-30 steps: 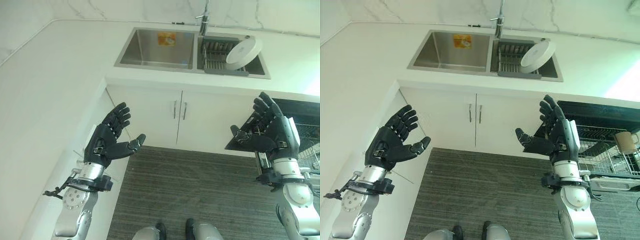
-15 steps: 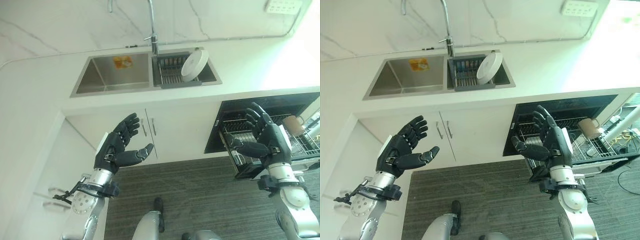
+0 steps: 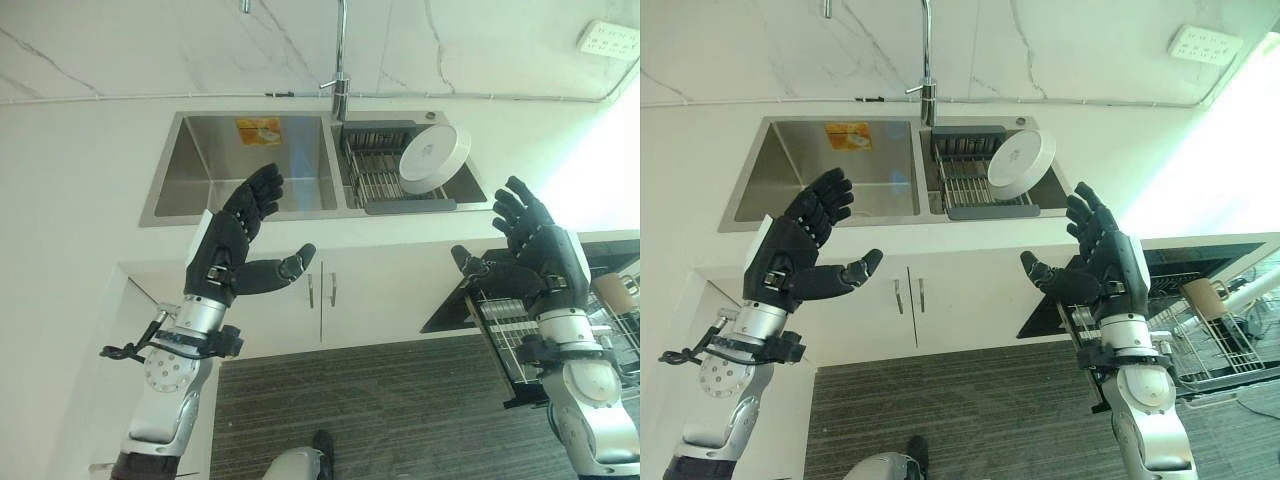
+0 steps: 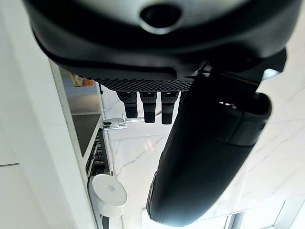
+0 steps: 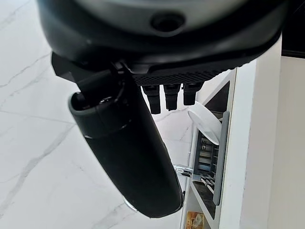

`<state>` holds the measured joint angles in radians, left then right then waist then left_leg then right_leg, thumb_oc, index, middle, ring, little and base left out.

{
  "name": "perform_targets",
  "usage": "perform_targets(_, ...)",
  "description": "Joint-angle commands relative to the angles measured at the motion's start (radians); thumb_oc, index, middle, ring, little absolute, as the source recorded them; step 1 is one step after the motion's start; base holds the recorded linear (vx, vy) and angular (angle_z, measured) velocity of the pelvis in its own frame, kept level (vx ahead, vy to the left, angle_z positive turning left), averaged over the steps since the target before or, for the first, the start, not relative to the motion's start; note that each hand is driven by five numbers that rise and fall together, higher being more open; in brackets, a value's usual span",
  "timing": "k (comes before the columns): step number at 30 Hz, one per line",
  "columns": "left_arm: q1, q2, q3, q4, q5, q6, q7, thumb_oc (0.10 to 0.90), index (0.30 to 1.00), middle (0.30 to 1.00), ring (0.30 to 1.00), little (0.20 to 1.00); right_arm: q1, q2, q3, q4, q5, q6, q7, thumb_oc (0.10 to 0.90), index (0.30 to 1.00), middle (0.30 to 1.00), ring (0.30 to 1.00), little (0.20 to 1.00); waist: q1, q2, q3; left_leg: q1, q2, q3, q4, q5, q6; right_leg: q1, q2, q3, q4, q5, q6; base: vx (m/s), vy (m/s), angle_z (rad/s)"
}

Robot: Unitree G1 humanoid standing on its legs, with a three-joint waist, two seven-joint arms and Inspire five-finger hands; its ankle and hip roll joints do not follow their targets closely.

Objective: Place the dishes in the dishwasher.

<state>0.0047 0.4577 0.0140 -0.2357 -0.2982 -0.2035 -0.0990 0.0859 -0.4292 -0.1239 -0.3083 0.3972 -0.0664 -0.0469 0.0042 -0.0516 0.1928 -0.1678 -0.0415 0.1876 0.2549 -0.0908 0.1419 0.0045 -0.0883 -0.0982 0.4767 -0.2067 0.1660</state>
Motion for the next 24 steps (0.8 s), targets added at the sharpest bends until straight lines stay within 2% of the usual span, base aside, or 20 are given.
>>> perform_targets(1,-0.054,0.067,0.041,-0.129,0.037,-0.117,0.007,0.8,0.9,0.9,0.9,0.9,-0.089,-0.043,-0.021,-0.049,0.021,-0.095,0.041,0.8,0.9,0.9,0.9,0.9,0.02,0.039,-0.061,0.023,0.069,-0.085,0.045,-0.117,-0.11,0.023,0.015,-0.141,-0.166,0.135,-0.016,0.06,-0.065,-0.4)
perform_targets(3,-0.073,0.078,0.037,-0.122,0.029,-0.122,0.008,0.8,0.9,0.9,0.9,0.9,-0.087,-0.073,-0.036,-0.042,0.041,-0.143,0.05,0.8,0.9,0.9,0.9,0.9,0.007,0.035,-0.035,0.042,0.077,-0.09,0.045,-0.125,-0.119,-0.057,-0.044,-0.113,-0.177,0.104,-0.027,0.04,-0.157,-0.33)
perform_targets(4,-0.079,0.078,0.03,-0.122,0.037,-0.124,0.013,0.8,0.9,0.9,0.9,0.9,-0.089,-0.078,-0.041,-0.041,0.043,-0.172,0.05,0.8,0.9,0.9,0.9,0.9,0.0,0.029,-0.026,0.049,0.077,-0.092,0.045,-0.134,-0.121,-0.094,-0.076,-0.097,-0.177,0.136,-0.019,0.04,-0.136,0.0)
perform_targets(5,-0.08,0.078,0.029,-0.122,0.039,-0.124,0.014,0.8,0.9,0.9,0.9,0.9,-0.089,-0.078,-0.041,-0.04,0.041,-0.178,0.05,0.8,0.9,0.9,0.9,0.9,0.001,0.028,-0.026,0.049,0.076,-0.091,0.045,-0.135,-0.12,-0.099,-0.081,-0.094,-0.177,0.141,-0.017,0.06,-0.136,0.13)
perform_targets(6,-0.082,0.075,0.024,-0.124,0.046,-0.122,0.019,0.8,0.9,0.9,0.9,0.9,-0.098,-0.078,-0.041,-0.041,0.015,-0.2,0.039,0.8,0.9,0.9,0.9,0.9,-0.003,0.021,-0.017,0.061,0.074,-0.091,0.045,-0.149,-0.122,-0.144,-0.118,-0.078,-0.177,0.186,-0.004,0.07,-0.122,0.27)
perform_targets(8,-0.078,0.072,0.02,-0.135,0.047,-0.106,0.025,0.8,0.9,0.9,0.9,0.9,-0.117,-0.074,-0.032,-0.049,-0.019,-0.191,0.023,0.8,0.9,0.9,0.9,0.9,-0.002,0.014,-0.007,0.085,0.071,-0.098,0.045,-0.176,-0.124,-0.207,-0.169,-0.056,-0.177,0.231,0.015,0.13,-0.195,0.28)
perform_targets(10,-0.066,0.072,0.026,-0.14,0.042,-0.096,0.022,0.8,0.9,0.9,0.9,0.9,-0.13,-0.077,-0.025,-0.056,-0.051,-0.164,0.027,0.8,0.9,0.9,0.9,0.9,0.003,0.009,-0.002,0.107,0.071,-0.11,0.045,-0.2,-0.12,-0.242,-0.195,-0.041,-0.177,0.25,0.024,0.19,-0.228,0.24)
perform_targets(12,-0.043,0.075,0.046,-0.151,0.027,-0.088,0.008,0.8,0.9,0.9,0.9,0.9,-0.119,-0.091,-0.034,-0.067,-0.009,-0.152,0.047,0.8,0.9,0.9,0.9,0.9,0.006,0.002,-0.002,0.122,0.073,-0.134,0.045,-0.215,-0.118,-0.243,-0.19,-0.022,-0.177,0.241,0.028,0.24,-0.342,0.34)
perform_targets(14,-0.039,0.07,0.049,-0.153,0.006,-0.075,-0.008,0.8,0.9,0.9,0.9,0.9,-0.109,-0.09,-0.04,-0.073,0.101,-0.134,0.081,0.8,0.9,0.9,0.9,0.9,0.009,-0.003,-0.01,0.123,0.077,-0.156,0.045,-0.216,-0.124,-0.224,-0.178,-0.01,-0.177,0.202,0.029,0.28,-0.495,0.39)
perform_targets(15,-0.035,0.066,0.045,-0.15,-0.004,-0.076,-0.008,0.8,0.9,0.9,0.9,0.9,-0.115,-0.079,-0.03,-0.067,0.111,-0.139,0.088,0.8,0.9,0.9,0.9,0.9,0.015,-0.005,-0.019,0.128,0.101,-0.154,0.045,-0.212,-0.141,-0.203,-0.178,-0.042,-0.177,0.168,0.034,0.25,-0.514,0.66)
perform_targets(17,-0.032,0.066,0.046,-0.149,-0.008,-0.071,-0.001,0.8,0.9,0.9,0.9,0.9,-0.127,-0.082,-0.019,-0.067,0.102,-0.128,0.077,0.8,0.9,0.9,0.9,0.9,0.02,-0.004,-0.027,0.134,0.128,-0.146,0.045,-0.209,-0.156,-0.192,-0.173,-0.069,-0.177,0.141,0.034,0.24,-0.496,0.54)
perform_targets(18,-0.019,0.066,0.059,-0.154,-0.032,-0.065,0.004,0.8,0.9,0.9,0.9,0.9,-0.135,-0.088,-0.019,-0.067,0.11,-0.11,0.08,0.8,0.9,0.9,0.9,0.9,0.019,0.0,-0.042,0.148,0.164,-0.138,0.045,-0.203,-0.18,-0.181,-0.159,-0.094,-0.177,0.112,0.018,0.25,-0.491,0.25)
perform_targets(21,0.01,0.062,0.082,-0.167,-0.055,-0.073,0.003,0.8,0.9,0.9,0.9,0.9,-0.13,-0.097,-0.028,-0.073,0.121,-0.099,0.093,0.8,0.9,0.9,0.9,0.9,0.008,0.01,-0.059,0.157,0.224,-0.112,0.045,-0.175,-0.218,-0.171,-0.118,-0.119,-0.177,0.083,-0.027,0.23,-0.521,0.07)
perform_targets(22,0.017,0.061,0.087,-0.167,-0.063,-0.079,0.007,0.8,0.9,0.9,0.9,0.9,-0.126,-0.105,-0.032,-0.071,0.127,-0.093,0.096,0.8,0.9,0.9,0.9,0.9,0.003,0.015,-0.061,0.152,0.244,-0.097,0.045,-0.142,-0.232,-0.162,-0.095,-0.12,-0.177,0.072,-0.049,0.15,-0.431,0.13)
perform_targets(23,0.019,0.06,0.088,-0.167,-0.068,-0.081,0.008,0.8,0.9,0.9,0.9,0.9,-0.122,-0.107,-0.034,-0.071,0.129,-0.091,0.099,0.8,0.9,0.9,0.9,0.9,0.002,0.016,-0.061,0.15,0.249,-0.093,0.045,-0.124,-0.236,-0.158,-0.087,-0.12,-0.177,0.067,-0.056,0.16,-0.431,0.1)
perform_targets(24,0.027,0.054,0.089,-0.165,-0.08,-0.087,0.007,0.8,0.9,0.9,0.9,0.9,-0.113,-0.112,-0.039,-0.07,0.135,-0.093,0.11,0.8,0.9,0.9,0.9,0.9,0.0,0.019,-0.058,0.151,0.247,-0.091,0.045,-0.08,-0.241,-0.151,-0.073,-0.116,-0.177,0.058,-0.068,0.1,-0.241,0.06)
